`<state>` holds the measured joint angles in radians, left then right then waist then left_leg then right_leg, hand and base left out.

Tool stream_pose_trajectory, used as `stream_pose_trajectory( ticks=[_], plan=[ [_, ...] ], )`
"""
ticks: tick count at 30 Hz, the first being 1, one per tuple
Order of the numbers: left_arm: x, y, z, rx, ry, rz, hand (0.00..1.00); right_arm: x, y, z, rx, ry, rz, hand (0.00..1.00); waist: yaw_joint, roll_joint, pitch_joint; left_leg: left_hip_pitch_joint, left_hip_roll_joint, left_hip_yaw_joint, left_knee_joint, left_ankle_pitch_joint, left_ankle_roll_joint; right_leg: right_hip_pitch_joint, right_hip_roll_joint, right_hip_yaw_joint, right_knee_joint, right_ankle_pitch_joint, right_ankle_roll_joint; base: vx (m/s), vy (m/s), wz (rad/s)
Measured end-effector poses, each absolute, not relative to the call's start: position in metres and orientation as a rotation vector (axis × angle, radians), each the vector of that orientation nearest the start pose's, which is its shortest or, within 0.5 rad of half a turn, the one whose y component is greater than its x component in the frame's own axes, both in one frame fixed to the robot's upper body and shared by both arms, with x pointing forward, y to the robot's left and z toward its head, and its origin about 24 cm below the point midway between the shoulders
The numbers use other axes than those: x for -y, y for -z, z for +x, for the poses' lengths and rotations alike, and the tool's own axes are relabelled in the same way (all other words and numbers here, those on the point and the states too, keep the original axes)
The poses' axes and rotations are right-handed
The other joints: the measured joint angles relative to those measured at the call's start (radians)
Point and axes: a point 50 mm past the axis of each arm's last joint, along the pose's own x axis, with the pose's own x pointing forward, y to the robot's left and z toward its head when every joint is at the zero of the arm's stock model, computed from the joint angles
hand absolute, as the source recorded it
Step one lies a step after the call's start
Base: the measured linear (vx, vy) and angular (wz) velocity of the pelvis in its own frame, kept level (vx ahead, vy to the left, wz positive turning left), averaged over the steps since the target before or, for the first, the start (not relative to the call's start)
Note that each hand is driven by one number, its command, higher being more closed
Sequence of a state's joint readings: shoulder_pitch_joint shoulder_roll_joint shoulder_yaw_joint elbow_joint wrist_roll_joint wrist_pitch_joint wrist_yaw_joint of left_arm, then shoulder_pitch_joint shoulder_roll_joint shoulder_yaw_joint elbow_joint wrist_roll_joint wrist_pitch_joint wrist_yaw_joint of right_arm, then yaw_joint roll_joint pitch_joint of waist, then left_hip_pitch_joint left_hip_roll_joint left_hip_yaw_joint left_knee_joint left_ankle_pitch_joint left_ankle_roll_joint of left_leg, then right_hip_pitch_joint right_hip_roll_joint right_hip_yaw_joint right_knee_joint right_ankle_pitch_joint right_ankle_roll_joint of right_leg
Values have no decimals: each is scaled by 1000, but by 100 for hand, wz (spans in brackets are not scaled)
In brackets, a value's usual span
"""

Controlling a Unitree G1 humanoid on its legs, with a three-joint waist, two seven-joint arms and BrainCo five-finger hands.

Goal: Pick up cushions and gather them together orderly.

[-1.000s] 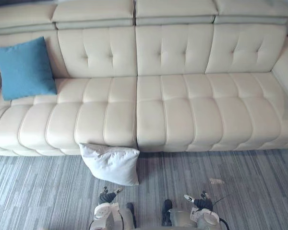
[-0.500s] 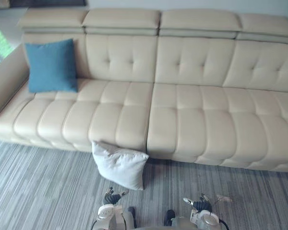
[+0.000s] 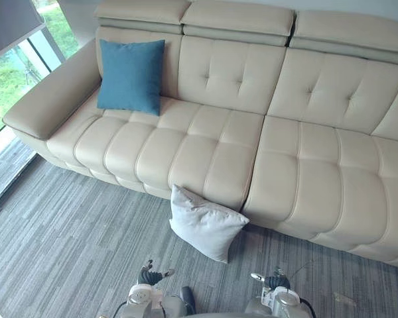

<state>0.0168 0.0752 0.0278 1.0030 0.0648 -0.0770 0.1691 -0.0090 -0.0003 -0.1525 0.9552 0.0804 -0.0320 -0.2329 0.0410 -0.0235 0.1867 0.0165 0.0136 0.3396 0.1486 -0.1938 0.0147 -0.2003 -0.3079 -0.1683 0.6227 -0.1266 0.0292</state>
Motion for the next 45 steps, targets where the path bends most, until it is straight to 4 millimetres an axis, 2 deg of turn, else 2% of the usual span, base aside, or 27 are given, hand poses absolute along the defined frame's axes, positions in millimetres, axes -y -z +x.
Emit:
stream_pose_trajectory(
  ticks=[1, 2, 3, 4, 5, 6, 7, 9, 10, 11, 12, 15, 16, 18, 19, 20, 22, 25, 27, 35, 38, 40, 42, 44, 45],
  plan=[
    [-190, 146, 136, -933, -189, 191, 0, 180, 142, 147, -924, 391, 40, 0, 0, -3, -1, 5, 6, -4, 0, -4, 1, -11, 29, 14, 16, -22, 7, 213, -48, 24],
    [-192, 146, 136, -937, -199, 186, 0, 176, 143, 148, -923, 379, 47, 0, -3, -12, 0, 24, 17, -23, -5, -8, -1, -33, 140, 17, 30, -87, -6, 200, -71, 28],
    [-192, 146, 136, -938, -200, 186, 0, 176, 143, 148, -922, 376, 47, 0, -5, -16, 0, 28, 19, -23, -6, -9, -2, -40, 161, 12, 23, -96, -13, 350, -109, 42],
    [-194, 146, 136, -939, -206, 184, 0, 176, 143, 149, -922, 376, 48, 0, -9, -31, 8, 50, 13, -26, -1, -4, -17, -47, 223, -9, -60, -89, -32, 231, -64, 28],
    [-195, 146, 136, -939, -207, 185, 0, 176, 143, 148, -926, 376, 49, 0, -9, -39, 7, 56, 4, -29, 0, -5, -18, -44, 235, -17, -115, -71, -49, 392, -94, 33],
    [-191, 146, 138, -937, -204, 168, 0, 181, 145, 143, -938, 389, 43, 0, -11, -41, 2, 58, -9, -72, 16, -16, -28, -14, 241, -39, -182, -84, -94, 280, -56, 12],
    [-186, 146, 140, -931, -205, 148, 0, 182, 144, 144, -934, 392, 44, 0, -8, -24, 2, 46, 7, -88, 37, -19, -32, 1, 247, -45, -198, -80, -98, 407, -92, 22],
    [-177, 144, 148, -910, -207, 98, 0, 185, 142, 147, -916, 411, 60, 0, -10, 15, 26, -43, 70, -101, 286, -70, -74, 69, 275, -71, -255, -80, -99, 301, -76, 21],
    [-178, 143, 149, -904, -214, 94, 0, 185, 142, 147, -914, 414, 65, 0, -11, 17, 30, -63, 86, -100, 361, -72, -76, 89, 281, -72, -267, -80, -99, 274, -40, 0],
    [-179, 140, 153, -883, -232, 81, 0, 184, 142, 147, -916, 416, 76, 0, -1, 21, 37, -129, 143, -102, 561, -98, -63, 151, 306, -58, -286, -82, -102, 259, 9, -31],
    [-180, 138, 156, -865, -236, 79, 0, 183, 142, 147, -914, 419, 83, 0, 13, 20, 39, -166, 173, -112, 655, -117, -48, 180, 317, -38, -285, -91, -116, 239, 24, -45],
    [-180, 135, 161, -839, -238, 74, 0, 183, 139, 153, -899, 428, 88, 0, 22, 19, 39, -256, 189, -176, 690, -126, -63, 198, 322, 1, -281, -92, -118, 186, 91, -57],
    [-179, 133, 163, -829, -238, 74, 0, 182, 139, 154, -898, 431, 90, 0, 22, 20, 40, -288, 193, -209, 632, -124, -68, 201, 317, 16, -279, -94, -114, 150, 175, -60],
    [-178, 133, 165, -829, -237, 72, 0, 179, 140, 153, -901, 430, 96, 0, 21, 22, 39, -295, 181, -258, 483, -97, -78, 204, 304, 33, -267, -117, -77, 174, 225, -50],
    [-169, 135, 163, -842, -225, 50, 0, 180, 140, 150, -906, 440, 97, 0, 21, 46, 33, -280, 162, -340, 325, 31, -116, 195, 309, 52, -239, -148, -41, 136, 242, -32],
    [-171, 134, 167, -833, -221, 60, 0, 176, 140, 149, -907, 443, 111, 0, 22, 17, 41, -264, 122, -374, 320, 14, -155, 174, 286, 81, -205, -182, -14, 115, 230, -22],
    [-168, 133, 169, -832, -197, 76, 0, 172, 140, 149, -909, 438, 121, 0, 19, -5, 31, -260, 85, -364, 309, 13, -152, 169, 245, 98, -205, -186, -4, 77, 209, -4],
    [-165, 134, 168, -838, -175, 94, 0, 168, 139, 153, -901, 421, 123, 0, 20, -4, 26, -237, 66, -337, 304, 1, -125, 192, 218, 104, -232, -178, 12, 38, 148, -12],
    [-165, 137, 164, -854, -172, 98, 0, 169, 140, 150, -908, 424, 120, 0, 19, -6, 11, -211, 62, -317, 278, 3, -118, 205, 211, 125, -258, -170, 26, 0, 78, -26],
    [-160, 143, 152, -896, -159, 99, 0, 175, 148, 128, -966, 449, 106, 0, 11, 9, -35, -170, 68, -305, 236, 16, -109, 238, 211, 129, -296, -163, 35, -26, -9, -8],
    [-162, 143, 152, -896, -186, 84, 0, 176, 147, 131, -959, 452, 103, 0, 13, 12, -34, -177, 76, -299, 236, 18, -111, 228, 218, 137, -293, -163, 35, -75, 3, -9],
    [-163, 141, 156, -883, -210, 65, 0, 179, 147, 131, -957, 471, 112, 0, 16, 12, -31, -212, 80, -296, 249, 18, -111, 176, 223, 149, -257, -164, 35, -118, 8, -15],
    [-165, 136, 165, -856, -243, 47, 0, 179, 143, 142, -929, 480, 134, 0, 16, 19, -13, -288, 83, -297, 296, 19, -109, 88, 233, 155, -185, -169, 35, -150, 15, -7],
    [-170, 123, 189, -777, -290, 20, 0, 185, 135, 160, -880, 511, 152, 0, 17, 16, 44, -420, 85, -296, 393, 14, -102, -62, 236, 179, -41, -201, 35, -215, 18, -8],
    [-172, 120, 193, -760, -296, 18, 0, 186, 133, 165, -866, 515, 154, 0, 17, 15, 54, -441, 86, -295, 411, 11, -100, -86, 236, 182, -18, -207, 37, -250, 21, -9]
  ],
)
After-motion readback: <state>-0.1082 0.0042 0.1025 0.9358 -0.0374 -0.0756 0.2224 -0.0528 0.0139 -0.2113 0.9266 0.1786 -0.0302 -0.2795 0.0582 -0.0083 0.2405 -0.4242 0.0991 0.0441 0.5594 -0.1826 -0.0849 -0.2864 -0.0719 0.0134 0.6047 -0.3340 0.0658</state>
